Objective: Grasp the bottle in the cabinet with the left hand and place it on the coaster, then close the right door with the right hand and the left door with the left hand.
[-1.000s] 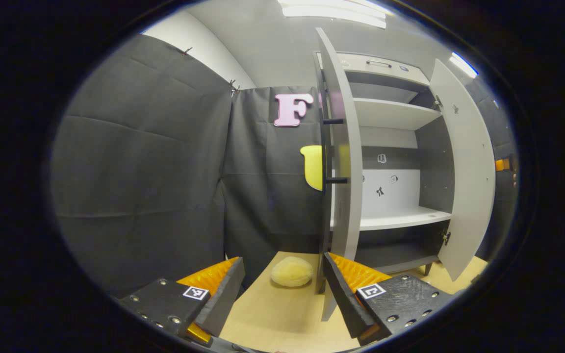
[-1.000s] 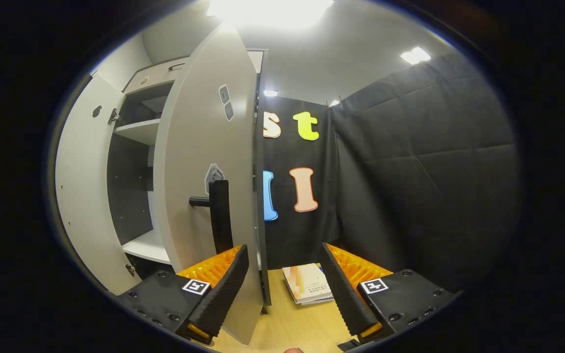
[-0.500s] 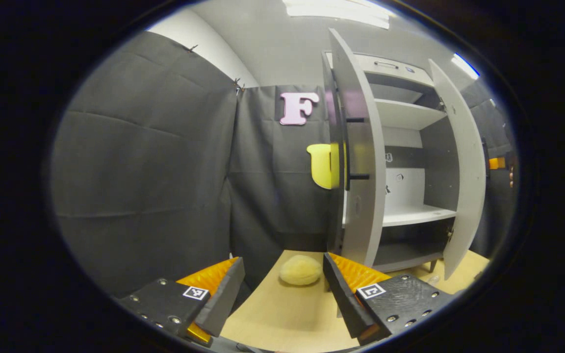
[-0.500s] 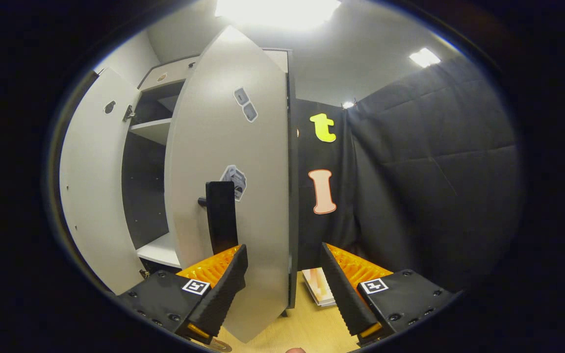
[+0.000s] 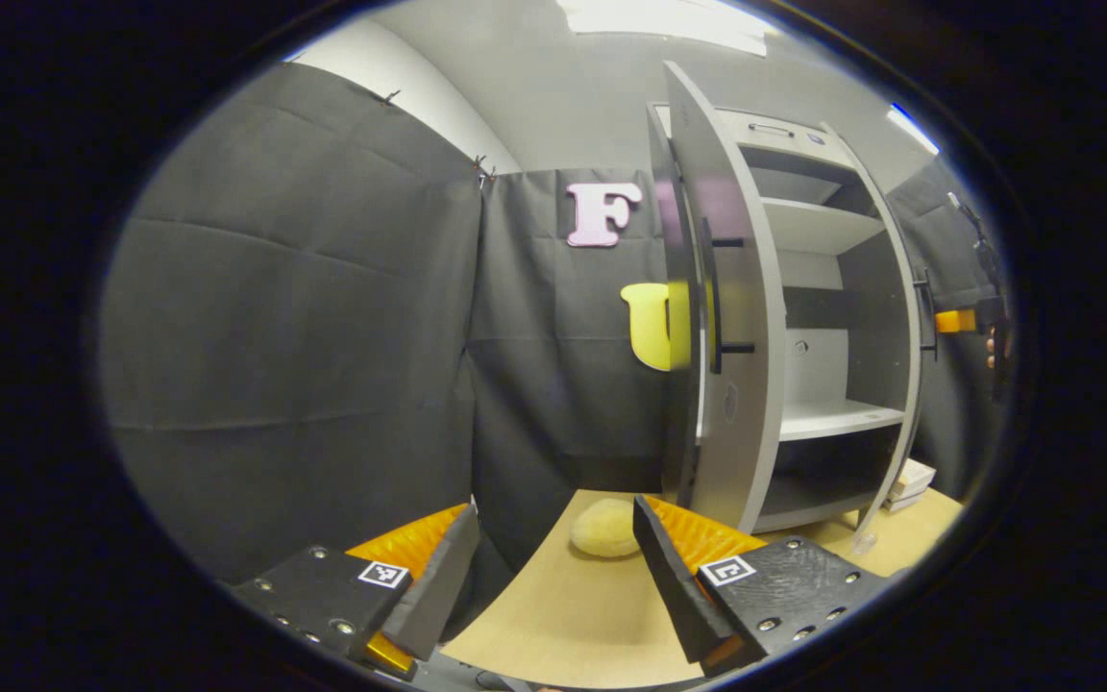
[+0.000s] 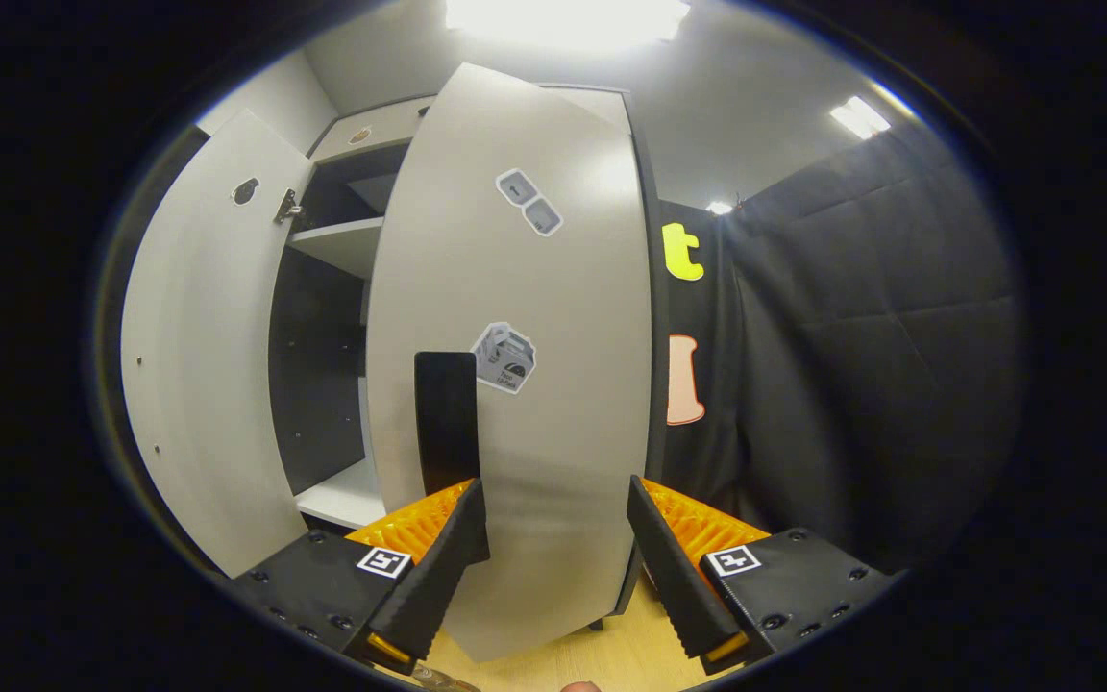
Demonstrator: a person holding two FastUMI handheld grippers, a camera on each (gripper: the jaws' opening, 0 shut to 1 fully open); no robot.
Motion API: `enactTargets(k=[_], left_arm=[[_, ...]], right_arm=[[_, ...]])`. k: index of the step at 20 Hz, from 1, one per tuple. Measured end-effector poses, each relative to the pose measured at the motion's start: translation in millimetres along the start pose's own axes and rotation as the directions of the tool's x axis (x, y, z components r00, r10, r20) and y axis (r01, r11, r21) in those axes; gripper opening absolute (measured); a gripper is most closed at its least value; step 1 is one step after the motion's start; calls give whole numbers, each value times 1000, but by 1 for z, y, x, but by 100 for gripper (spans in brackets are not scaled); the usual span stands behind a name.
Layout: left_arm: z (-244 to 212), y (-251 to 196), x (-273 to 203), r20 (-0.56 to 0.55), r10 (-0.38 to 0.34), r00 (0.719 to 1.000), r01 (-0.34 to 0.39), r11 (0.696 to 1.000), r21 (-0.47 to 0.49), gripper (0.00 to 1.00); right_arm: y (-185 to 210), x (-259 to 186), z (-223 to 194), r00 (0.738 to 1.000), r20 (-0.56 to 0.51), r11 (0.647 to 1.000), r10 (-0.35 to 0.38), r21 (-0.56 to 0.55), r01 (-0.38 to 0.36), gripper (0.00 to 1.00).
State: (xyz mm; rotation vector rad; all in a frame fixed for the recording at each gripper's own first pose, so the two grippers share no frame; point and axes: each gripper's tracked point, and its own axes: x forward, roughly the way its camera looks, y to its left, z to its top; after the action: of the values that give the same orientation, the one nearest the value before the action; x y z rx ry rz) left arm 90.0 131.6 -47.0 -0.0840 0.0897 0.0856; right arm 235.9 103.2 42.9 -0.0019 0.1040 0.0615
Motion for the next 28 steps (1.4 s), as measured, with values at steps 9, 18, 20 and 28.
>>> enactTargets(k=[9,18,20,28], left_arm=[[48,3,26,24,-42,999,41,999,27,94],[94,-5,72,48,-115,992,116,993,-24,94],[107,-7,85,56,-127,990,128,992,-22,94],[138,-47,112,90,-206,974,211,976,-53,94]], right_arm=[[-13,-19,-37,1000,-25,1000,4,-22,-4,96],[-8,-55,-96,996,-89,998,4,-60,-9,96],[-5,-58,-103,995,-100,998,5,-66,-11,92],[-6,-68,-124,988,-154,997,3,-80,-16,96]])
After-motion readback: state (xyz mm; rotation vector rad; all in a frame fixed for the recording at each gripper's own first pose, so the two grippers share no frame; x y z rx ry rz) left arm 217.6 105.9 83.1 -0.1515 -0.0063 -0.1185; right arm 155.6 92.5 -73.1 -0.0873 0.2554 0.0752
